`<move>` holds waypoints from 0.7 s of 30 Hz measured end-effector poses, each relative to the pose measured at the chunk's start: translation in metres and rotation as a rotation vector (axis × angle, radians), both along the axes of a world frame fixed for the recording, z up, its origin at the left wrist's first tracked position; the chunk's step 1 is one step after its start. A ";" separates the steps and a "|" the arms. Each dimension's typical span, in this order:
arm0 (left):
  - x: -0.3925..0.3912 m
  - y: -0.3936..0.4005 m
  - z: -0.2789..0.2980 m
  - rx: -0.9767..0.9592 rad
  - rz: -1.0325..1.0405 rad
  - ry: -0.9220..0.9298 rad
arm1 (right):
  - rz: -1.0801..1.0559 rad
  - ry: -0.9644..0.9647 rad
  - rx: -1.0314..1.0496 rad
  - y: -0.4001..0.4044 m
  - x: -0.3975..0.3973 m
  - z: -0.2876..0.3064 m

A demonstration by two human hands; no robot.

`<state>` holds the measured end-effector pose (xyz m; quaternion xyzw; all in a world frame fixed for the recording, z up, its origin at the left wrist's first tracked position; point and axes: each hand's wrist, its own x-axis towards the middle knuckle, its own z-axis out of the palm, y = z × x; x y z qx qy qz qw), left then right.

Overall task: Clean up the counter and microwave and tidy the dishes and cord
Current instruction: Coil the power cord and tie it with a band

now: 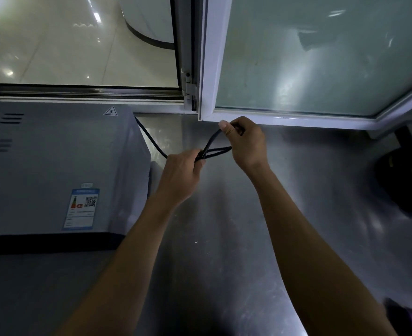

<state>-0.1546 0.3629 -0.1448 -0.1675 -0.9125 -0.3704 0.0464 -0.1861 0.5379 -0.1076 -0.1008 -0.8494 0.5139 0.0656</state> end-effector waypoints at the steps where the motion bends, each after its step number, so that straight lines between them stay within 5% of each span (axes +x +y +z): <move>1: 0.001 0.000 0.001 0.012 0.002 0.024 | -0.005 0.003 -0.005 -0.001 0.000 0.001; 21: 0.014 -0.010 0.053 0.329 0.278 -0.351 | 0.043 0.091 0.080 -0.035 0.029 0.058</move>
